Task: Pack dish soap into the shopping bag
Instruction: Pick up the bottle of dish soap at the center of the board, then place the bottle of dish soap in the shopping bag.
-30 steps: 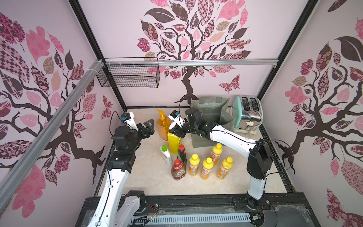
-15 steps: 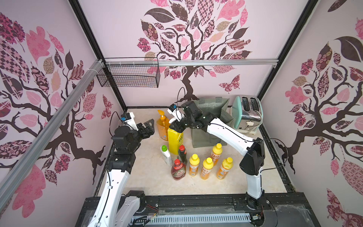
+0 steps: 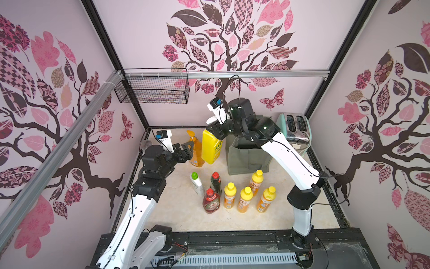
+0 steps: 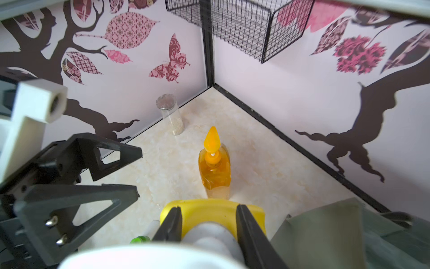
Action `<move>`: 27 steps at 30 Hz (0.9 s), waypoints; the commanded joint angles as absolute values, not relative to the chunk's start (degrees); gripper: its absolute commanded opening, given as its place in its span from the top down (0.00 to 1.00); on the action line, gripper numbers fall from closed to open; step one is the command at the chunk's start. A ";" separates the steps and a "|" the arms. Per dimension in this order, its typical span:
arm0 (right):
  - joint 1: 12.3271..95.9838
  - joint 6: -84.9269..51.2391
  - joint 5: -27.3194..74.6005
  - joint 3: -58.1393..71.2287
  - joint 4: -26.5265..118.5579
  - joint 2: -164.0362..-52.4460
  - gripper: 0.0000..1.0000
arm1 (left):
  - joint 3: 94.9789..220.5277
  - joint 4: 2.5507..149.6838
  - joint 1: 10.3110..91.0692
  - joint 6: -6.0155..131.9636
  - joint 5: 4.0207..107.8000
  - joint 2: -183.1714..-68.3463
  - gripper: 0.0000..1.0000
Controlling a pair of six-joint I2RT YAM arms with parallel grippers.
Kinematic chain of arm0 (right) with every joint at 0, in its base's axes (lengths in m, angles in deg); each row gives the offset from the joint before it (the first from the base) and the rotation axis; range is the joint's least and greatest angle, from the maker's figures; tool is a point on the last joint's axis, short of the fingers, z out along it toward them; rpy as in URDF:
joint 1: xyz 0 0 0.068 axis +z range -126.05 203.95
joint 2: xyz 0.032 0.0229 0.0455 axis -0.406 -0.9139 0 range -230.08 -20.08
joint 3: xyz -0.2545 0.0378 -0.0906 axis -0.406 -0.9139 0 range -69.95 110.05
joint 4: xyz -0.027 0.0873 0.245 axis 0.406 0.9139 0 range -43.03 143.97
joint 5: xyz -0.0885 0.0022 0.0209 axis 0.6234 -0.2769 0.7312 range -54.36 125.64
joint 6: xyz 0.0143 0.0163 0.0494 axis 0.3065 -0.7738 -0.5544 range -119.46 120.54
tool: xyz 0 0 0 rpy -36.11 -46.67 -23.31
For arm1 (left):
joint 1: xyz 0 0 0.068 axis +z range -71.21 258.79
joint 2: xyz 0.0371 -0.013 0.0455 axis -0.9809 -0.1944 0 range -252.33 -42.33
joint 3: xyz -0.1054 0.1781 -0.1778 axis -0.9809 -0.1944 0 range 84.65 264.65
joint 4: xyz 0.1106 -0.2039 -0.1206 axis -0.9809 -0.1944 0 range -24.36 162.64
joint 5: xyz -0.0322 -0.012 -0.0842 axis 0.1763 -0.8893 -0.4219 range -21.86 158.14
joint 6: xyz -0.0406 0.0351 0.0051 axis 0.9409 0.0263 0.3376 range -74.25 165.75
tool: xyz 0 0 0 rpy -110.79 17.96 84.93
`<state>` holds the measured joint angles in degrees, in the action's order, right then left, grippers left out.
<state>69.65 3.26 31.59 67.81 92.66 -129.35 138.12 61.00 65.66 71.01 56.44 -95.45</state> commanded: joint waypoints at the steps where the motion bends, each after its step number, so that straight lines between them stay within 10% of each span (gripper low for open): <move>1: 69.88 4.47 35.20 74.46 80.91 -120.29 1.00 | 140.68 63.03 61.95 69.41 55.94 -96.80 0.14; 27: 64.61 16.12 54.42 70.30 74.92 -108.78 1.00 | 157.60 58.86 37.08 62.29 65.06 -120.52 0.14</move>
<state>67.81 13.67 50.97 68.59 93.27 -113.42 154.71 59.93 38.82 63.75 63.54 -118.32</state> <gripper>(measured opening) 0.392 0.859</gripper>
